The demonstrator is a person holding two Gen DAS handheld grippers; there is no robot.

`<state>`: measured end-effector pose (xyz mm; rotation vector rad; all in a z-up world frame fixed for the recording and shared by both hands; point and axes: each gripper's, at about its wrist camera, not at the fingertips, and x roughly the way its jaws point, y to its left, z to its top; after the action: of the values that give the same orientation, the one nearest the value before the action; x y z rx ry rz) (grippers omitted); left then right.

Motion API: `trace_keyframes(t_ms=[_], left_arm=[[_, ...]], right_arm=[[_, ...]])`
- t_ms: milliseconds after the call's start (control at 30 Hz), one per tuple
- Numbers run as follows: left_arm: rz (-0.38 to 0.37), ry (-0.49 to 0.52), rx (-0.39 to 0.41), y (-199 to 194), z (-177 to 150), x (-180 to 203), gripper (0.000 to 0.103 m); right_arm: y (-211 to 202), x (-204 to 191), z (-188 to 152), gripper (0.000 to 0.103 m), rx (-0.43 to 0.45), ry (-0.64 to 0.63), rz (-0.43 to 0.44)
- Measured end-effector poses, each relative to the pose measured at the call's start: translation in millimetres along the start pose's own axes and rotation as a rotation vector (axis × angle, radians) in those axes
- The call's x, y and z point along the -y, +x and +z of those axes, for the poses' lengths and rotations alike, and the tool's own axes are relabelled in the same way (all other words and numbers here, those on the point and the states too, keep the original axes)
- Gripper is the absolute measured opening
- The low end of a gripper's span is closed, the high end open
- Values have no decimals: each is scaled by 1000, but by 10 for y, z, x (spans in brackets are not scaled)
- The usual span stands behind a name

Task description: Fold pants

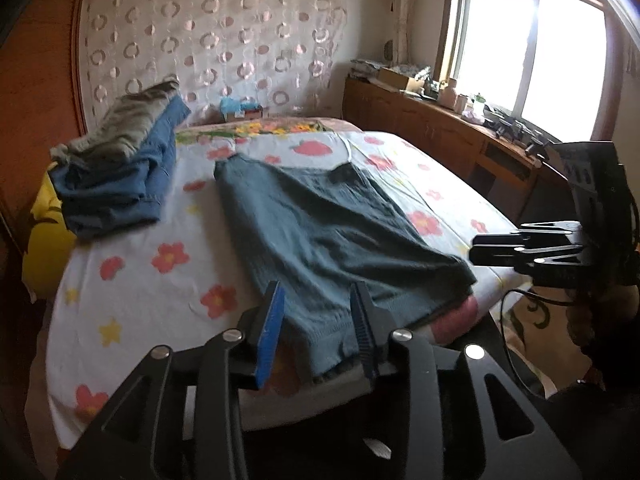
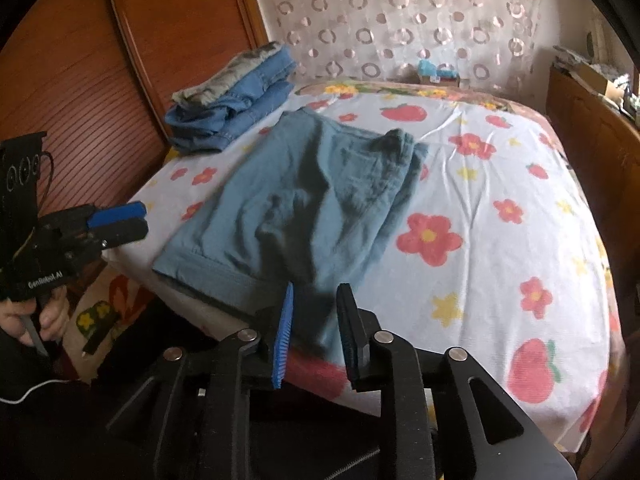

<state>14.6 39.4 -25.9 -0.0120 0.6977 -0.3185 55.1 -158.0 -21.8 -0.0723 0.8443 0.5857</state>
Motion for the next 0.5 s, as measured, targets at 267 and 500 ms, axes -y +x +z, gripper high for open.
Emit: trace_keyframes(t_ms=[267, 500], left_arm=[[9, -19, -5, 306, 166, -57, 34], [18, -59, -2, 569, 279, -148, 34]], right_arm=[[-88, 248, 293, 34, 61, -8, -67], [135, 460, 723, 34, 79, -17, -67]])
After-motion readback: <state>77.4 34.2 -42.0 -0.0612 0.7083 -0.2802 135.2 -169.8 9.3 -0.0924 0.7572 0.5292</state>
